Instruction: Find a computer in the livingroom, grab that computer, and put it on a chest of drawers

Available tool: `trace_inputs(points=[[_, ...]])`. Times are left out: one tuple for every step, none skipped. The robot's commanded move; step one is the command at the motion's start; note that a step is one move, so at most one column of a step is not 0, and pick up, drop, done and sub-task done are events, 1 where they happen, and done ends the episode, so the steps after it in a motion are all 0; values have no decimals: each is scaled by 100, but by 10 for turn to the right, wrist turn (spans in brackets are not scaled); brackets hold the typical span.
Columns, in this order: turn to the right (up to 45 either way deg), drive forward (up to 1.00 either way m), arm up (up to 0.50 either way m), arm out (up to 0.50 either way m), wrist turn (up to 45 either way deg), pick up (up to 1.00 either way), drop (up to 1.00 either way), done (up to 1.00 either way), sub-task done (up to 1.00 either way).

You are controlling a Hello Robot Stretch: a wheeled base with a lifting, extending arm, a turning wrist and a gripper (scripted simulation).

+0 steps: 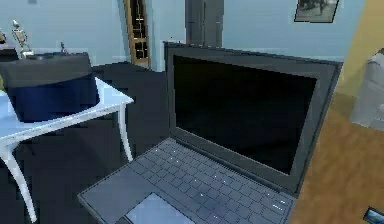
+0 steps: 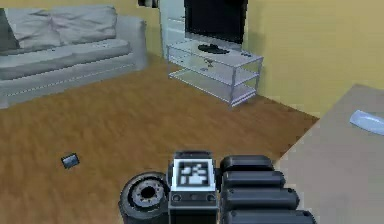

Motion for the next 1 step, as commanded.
trace_inputs(points=[[-210,0,0,0,0,0,0,0,0]])
